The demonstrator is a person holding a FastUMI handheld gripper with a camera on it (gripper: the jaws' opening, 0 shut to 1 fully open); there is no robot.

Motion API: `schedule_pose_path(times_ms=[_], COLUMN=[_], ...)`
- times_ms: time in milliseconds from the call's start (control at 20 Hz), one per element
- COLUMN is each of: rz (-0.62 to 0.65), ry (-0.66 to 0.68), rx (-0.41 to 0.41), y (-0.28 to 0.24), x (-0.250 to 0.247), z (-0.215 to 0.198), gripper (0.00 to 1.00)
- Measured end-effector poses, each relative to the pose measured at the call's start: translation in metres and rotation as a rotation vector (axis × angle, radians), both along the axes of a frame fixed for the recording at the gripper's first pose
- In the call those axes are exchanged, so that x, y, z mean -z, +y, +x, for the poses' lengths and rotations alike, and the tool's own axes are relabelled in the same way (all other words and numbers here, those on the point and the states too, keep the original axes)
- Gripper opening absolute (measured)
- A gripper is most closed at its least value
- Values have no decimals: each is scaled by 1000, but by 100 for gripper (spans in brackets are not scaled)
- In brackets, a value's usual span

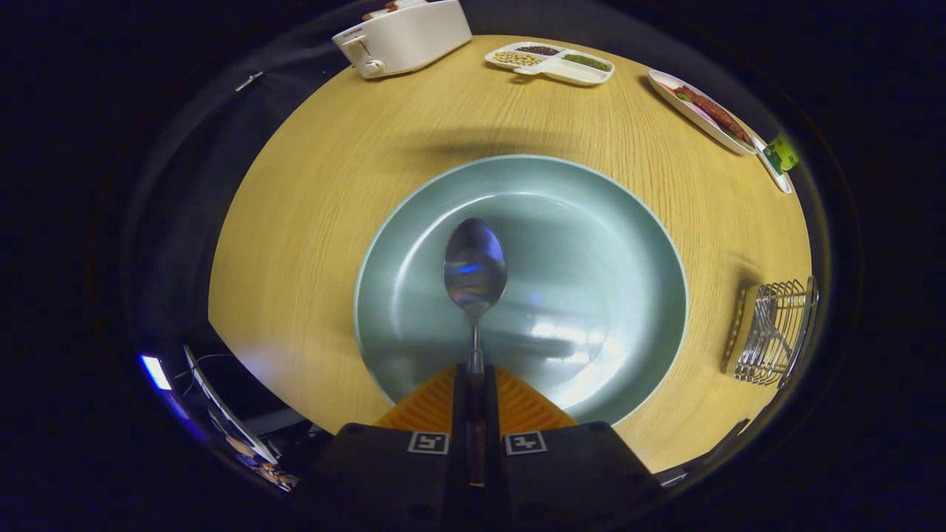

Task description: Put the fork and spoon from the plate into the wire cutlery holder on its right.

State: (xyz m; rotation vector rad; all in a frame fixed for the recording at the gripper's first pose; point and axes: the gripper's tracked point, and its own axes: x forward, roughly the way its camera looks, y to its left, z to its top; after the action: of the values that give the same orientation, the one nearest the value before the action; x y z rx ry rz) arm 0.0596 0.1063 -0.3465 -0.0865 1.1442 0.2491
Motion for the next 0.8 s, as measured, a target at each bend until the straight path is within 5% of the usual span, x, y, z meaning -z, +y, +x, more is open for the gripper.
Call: schedule_pose_path(times_ms=[350, 800], rz=[84, 187], ry=[-7, -41], rx=[-8, -7], y=[2, -30], x=[-12, -98], z=[-3, -22], gripper=[8, 8])
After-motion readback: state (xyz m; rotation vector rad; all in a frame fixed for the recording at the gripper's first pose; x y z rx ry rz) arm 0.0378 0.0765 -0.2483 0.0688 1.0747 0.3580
